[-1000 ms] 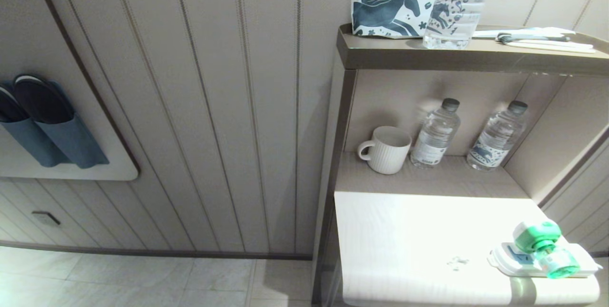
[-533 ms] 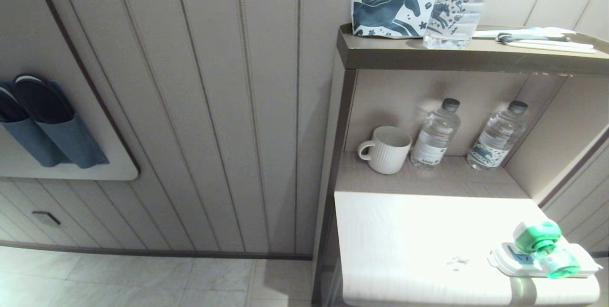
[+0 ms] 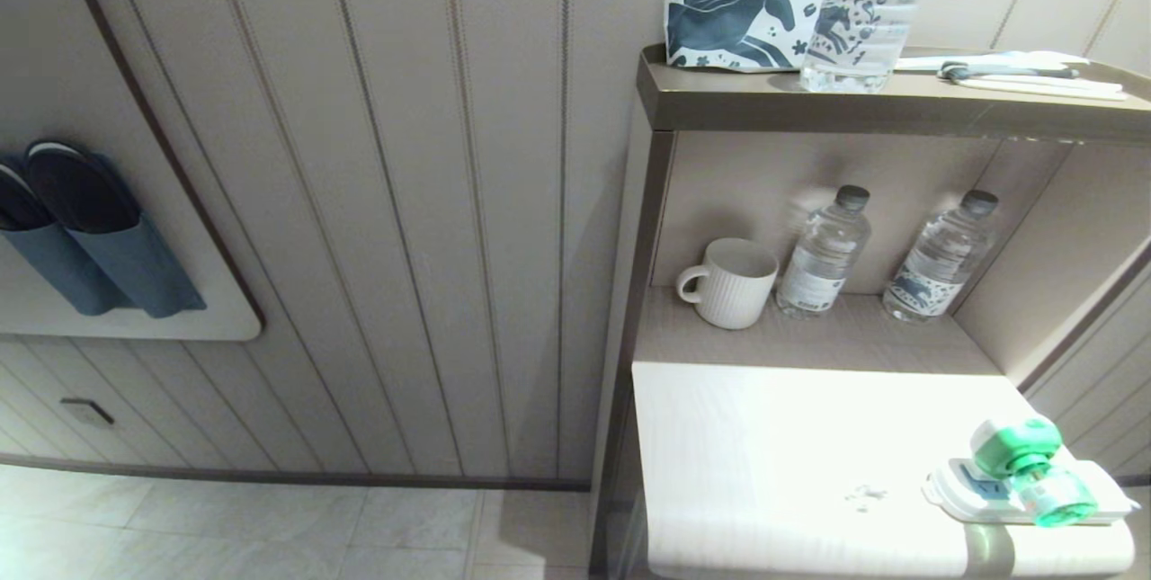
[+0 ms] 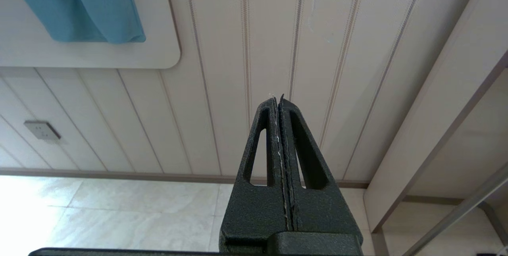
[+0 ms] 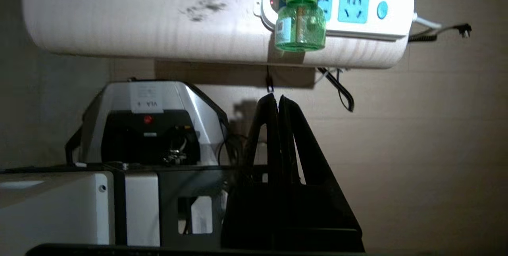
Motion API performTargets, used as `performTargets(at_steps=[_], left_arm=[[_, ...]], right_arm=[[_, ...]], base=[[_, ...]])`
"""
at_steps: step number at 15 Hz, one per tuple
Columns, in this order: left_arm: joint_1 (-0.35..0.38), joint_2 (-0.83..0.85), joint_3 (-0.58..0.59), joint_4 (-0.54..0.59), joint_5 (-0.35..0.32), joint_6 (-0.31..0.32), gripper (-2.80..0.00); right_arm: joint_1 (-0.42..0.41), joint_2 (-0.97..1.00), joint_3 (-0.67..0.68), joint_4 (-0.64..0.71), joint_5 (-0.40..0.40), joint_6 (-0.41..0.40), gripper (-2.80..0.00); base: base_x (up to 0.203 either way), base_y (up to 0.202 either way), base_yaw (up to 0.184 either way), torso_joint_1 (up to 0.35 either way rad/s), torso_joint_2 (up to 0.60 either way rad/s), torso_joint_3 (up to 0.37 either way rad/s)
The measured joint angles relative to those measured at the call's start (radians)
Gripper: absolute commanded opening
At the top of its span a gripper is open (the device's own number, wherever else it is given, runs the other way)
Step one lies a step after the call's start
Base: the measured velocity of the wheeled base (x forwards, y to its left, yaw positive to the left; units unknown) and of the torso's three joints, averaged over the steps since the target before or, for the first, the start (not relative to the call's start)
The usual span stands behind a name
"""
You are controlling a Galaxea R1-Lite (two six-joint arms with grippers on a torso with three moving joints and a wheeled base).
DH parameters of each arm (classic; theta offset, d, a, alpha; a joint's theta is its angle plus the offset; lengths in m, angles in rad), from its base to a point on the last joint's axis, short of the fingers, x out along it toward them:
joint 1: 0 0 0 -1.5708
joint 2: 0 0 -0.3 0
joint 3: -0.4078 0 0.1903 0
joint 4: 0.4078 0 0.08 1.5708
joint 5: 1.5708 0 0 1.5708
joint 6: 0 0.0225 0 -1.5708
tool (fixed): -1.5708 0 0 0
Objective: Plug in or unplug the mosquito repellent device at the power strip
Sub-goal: Hold the socket with your left hand and unplug it with your right hand
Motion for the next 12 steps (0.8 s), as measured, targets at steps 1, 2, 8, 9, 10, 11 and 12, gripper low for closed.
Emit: performTargets(at_steps=[1, 2, 8, 9, 10, 11, 12], left_arm=[[0.000, 0.000, 0.000, 0.000, 0.000, 0.000, -2.80], [0.000, 0.000, 0.000, 0.000, 0.000, 0.000, -2.80], [0.000, 0.000, 0.000, 0.000, 0.000, 0.000, -2.80], [0.000, 0.000, 0.000, 0.000, 0.000, 0.000, -2.80], [0.000, 0.000, 0.000, 0.000, 0.000, 0.000, -2.80], [0.000, 0.000, 0.000, 0.000, 0.000, 0.000, -2.80], [0.000, 0.000, 0.000, 0.000, 0.000, 0.000, -2.80]], right_arm=[[-0.001, 0.025, 0.009, 0.001, -0.024, 0.000, -2.80], [-0.003, 0.050, 0.014, -0.004, -0.046, -0.001, -2.80], [-0.030, 0.173, 0.026, -0.110, -0.103, -0.004, 0.00], [-0.037, 0.185, 0.033, -0.120, -0.105, -0.006, 0.00], [-0.055, 0.201, 0.039, -0.123, -0.109, -0.006, 0.00], [-0.077, 0.219, 0.050, -0.126, -0.115, -0.004, 0.00], [-0.102, 0.235, 0.066, -0.142, -0.123, 0.003, 0.00]], base=[[0.000, 0.000, 0.000, 0.000, 0.00, 0.000], [0.000, 0.000, 0.000, 0.000, 0.00, 0.000], [0.000, 0.000, 0.000, 0.000, 0.00, 0.000], [0.000, 0.000, 0.000, 0.000, 0.00, 0.000], [0.000, 0.000, 0.000, 0.000, 0.00, 0.000], [0.000, 0.000, 0.000, 0.000, 0.00, 0.000], [0.000, 0.000, 0.000, 0.000, 0.00, 0.000]])
